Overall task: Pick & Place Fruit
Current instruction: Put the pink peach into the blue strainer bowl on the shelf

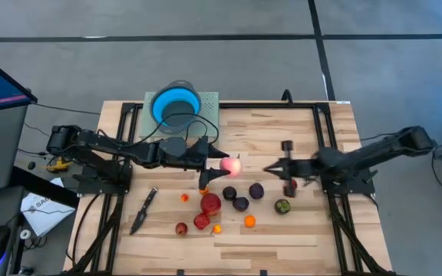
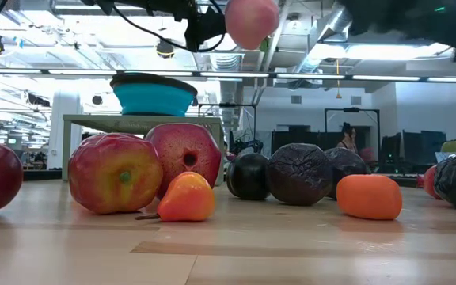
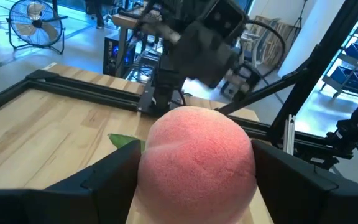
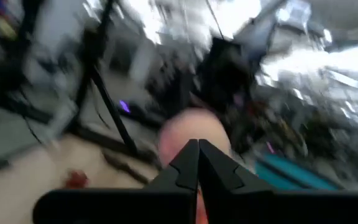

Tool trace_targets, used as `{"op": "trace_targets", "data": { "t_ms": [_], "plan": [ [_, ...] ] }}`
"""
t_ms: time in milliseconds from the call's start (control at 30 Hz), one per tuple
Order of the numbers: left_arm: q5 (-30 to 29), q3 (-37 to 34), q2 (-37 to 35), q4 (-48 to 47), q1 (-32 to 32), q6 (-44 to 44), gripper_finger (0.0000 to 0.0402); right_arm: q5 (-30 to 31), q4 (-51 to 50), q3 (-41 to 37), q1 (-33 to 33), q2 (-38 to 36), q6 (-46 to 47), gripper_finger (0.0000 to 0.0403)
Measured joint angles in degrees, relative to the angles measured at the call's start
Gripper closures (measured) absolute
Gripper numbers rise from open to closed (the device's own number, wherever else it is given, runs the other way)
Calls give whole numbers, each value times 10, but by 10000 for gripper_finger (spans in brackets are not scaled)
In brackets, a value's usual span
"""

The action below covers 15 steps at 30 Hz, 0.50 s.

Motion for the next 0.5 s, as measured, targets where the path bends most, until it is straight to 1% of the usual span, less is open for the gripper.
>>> {"op": "trace_targets", "data": {
  "t_ms": [67, 133, 200, 300, 400, 433, 500],
  "plan": [
    [0, 0, 0, 2, 0, 0, 117, 5, -27, 32, -10, 40, -7, 372],
    [0, 0, 0, 2, 0, 0, 117, 4, -49, 58, -21, 72, -7, 331],
    [0, 0, 0, 3, 0, 0, 117, 3, -64, 74, -33, 100, -7, 278],
    [0, 0, 0, 3, 0, 0, 117, 4, -75, 82, -54, 135, 4, 185],
    [0, 0, 0, 9, 0, 1, 117, -6, -30, 82, -79, 194, 75, 102],
    [0, 0, 0, 12, 0, 1, 117, -16, 4, 82, -86, 217, 99, 80],
    [0, 0, 0, 17, 0, 7, 117, -31, 106, 82, -96, 268, 135, 45]
  ]
}}
